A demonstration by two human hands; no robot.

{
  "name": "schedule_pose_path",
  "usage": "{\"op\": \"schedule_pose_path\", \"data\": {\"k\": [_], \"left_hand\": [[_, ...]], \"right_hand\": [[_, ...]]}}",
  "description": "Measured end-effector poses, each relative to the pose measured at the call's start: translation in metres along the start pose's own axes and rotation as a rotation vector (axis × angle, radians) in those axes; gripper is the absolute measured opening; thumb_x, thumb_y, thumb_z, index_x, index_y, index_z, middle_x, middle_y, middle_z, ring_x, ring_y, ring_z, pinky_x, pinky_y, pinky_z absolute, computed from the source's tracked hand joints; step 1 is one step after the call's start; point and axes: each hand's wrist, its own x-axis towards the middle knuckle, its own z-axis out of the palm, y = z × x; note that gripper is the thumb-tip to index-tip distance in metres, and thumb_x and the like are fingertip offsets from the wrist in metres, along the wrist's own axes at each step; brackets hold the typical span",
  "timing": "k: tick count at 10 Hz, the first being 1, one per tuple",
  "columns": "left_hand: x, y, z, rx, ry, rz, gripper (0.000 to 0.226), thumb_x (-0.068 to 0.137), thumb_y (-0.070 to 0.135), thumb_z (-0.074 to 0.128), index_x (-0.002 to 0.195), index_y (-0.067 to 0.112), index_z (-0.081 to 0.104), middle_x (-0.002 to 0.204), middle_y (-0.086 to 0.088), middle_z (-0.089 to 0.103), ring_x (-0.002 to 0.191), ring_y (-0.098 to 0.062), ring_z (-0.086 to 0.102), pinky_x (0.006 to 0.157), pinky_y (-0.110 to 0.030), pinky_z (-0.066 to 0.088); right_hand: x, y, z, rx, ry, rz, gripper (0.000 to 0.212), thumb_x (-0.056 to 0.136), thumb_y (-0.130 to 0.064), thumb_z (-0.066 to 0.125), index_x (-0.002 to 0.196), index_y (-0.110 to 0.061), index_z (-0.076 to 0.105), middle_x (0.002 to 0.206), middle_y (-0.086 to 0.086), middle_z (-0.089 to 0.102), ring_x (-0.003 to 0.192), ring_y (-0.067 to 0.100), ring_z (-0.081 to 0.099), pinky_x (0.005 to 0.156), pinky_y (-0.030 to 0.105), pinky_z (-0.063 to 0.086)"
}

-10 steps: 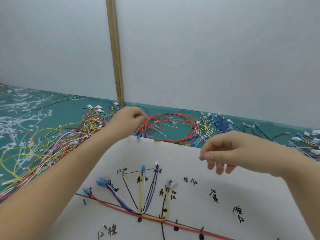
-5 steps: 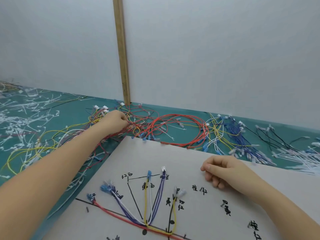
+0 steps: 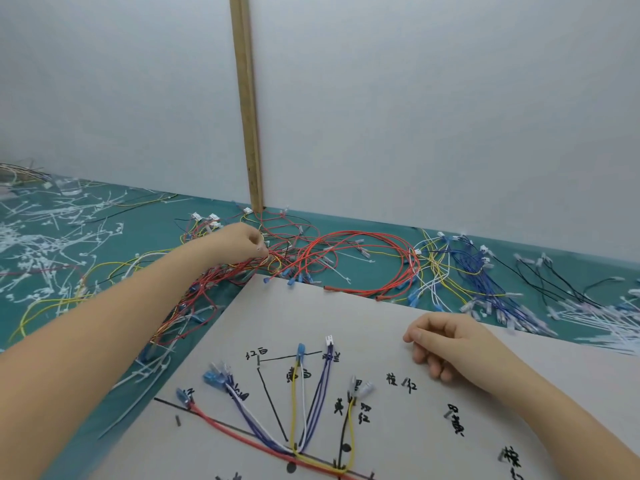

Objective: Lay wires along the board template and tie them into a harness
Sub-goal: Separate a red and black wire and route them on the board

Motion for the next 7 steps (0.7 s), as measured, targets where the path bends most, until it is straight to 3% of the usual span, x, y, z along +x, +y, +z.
{"op": "schedule_pose_path", "data": {"k": [1, 2, 3, 4, 5, 6, 7], "left_hand": [[0.005, 0.001, 0.01, -0.02, 0.085, 0.019, 0.014, 0.094, 0.023, 0.047, 0.084, 0.014, 0.053, 0.082, 0.0, 0.05, 0.071, -0.013, 0.045, 0.064, -0.025, 0.036], [0.011, -0.001, 0.012, -0.261, 0.074, -0.073, 0.022, 0.095, 0.028, 0.045, 0.095, 0.011, 0.058, 0.081, -0.001, 0.052, 0.067, -0.016, 0.047, 0.063, -0.024, 0.041], [0.013, -0.008, 0.009, -0.203, -0.062, -0.065, 0.03, 0.089, 0.043, 0.053, 0.099, 0.016, 0.062, 0.081, 0.0, 0.056, 0.07, -0.017, 0.052, 0.067, -0.029, 0.047], [0.016, -0.012, 0.006, -0.108, -0.181, -0.051, 0.028, 0.081, 0.038, 0.066, 0.106, 0.026, 0.059, 0.108, -0.003, 0.052, 0.099, -0.025, 0.058, 0.087, -0.038, 0.048], [0.018, -0.012, 0.003, -0.005, -0.199, -0.018, 0.037, 0.077, 0.029, 0.073, 0.111, 0.026, 0.059, 0.107, -0.002, 0.048, 0.106, -0.025, 0.053, 0.091, -0.032, 0.041], [0.022, -0.014, 0.004, 0.047, -0.084, -0.002, 0.036, 0.076, 0.022, 0.073, 0.111, 0.02, 0.061, 0.094, -0.008, 0.058, 0.084, -0.022, 0.053, 0.078, -0.029, 0.041], [0.026, -0.016, 0.007, 0.08, 0.171, 0.006, 0.03, 0.077, 0.015, 0.07, 0.106, 0.016, 0.061, 0.088, -0.008, 0.061, 0.078, -0.023, 0.053, 0.067, -0.027, 0.039]], "right_hand": [[0.0, 0.0, 0.0, 0.008, 0.004, 0.005, 0.017, 0.09, -0.012, 0.053, 0.077, -0.011, 0.064, 0.055, -0.004, 0.061, 0.041, 0.008, 0.05, 0.039, 0.017, 0.039], [0.001, 0.001, 0.0, 0.012, 0.005, 0.01, 0.017, 0.09, -0.012, 0.053, 0.077, -0.011, 0.064, 0.056, -0.004, 0.062, 0.041, 0.009, 0.05, 0.039, 0.017, 0.039], [0.002, 0.002, 0.0, 0.008, 0.005, 0.01, 0.017, 0.09, -0.013, 0.053, 0.077, -0.012, 0.064, 0.056, -0.004, 0.062, 0.042, 0.009, 0.05, 0.04, 0.018, 0.039], [0.003, 0.002, -0.001, 0.003, 0.005, 0.009, 0.017, 0.09, -0.013, 0.053, 0.077, -0.012, 0.065, 0.057, -0.004, 0.062, 0.042, 0.01, 0.05, 0.039, 0.018, 0.039], [0.003, 0.002, -0.001, 0.0, 0.006, 0.008, 0.017, 0.09, -0.013, 0.053, 0.078, -0.012, 0.065, 0.057, -0.003, 0.062, 0.042, 0.01, 0.05, 0.039, 0.018, 0.039], [0.003, 0.003, -0.001, 0.0, 0.006, 0.006, 0.017, 0.09, -0.013, 0.053, 0.077, -0.012, 0.064, 0.057, -0.003, 0.062, 0.041, 0.01, 0.05, 0.039, 0.018, 0.039], [0.003, 0.003, -0.001, -0.005, 0.005, 0.004, 0.017, 0.09, -0.013, 0.053, 0.077, -0.012, 0.064, 0.057, -0.003, 0.062, 0.041, 0.011, 0.05, 0.038, 0.019, 0.039]]}}
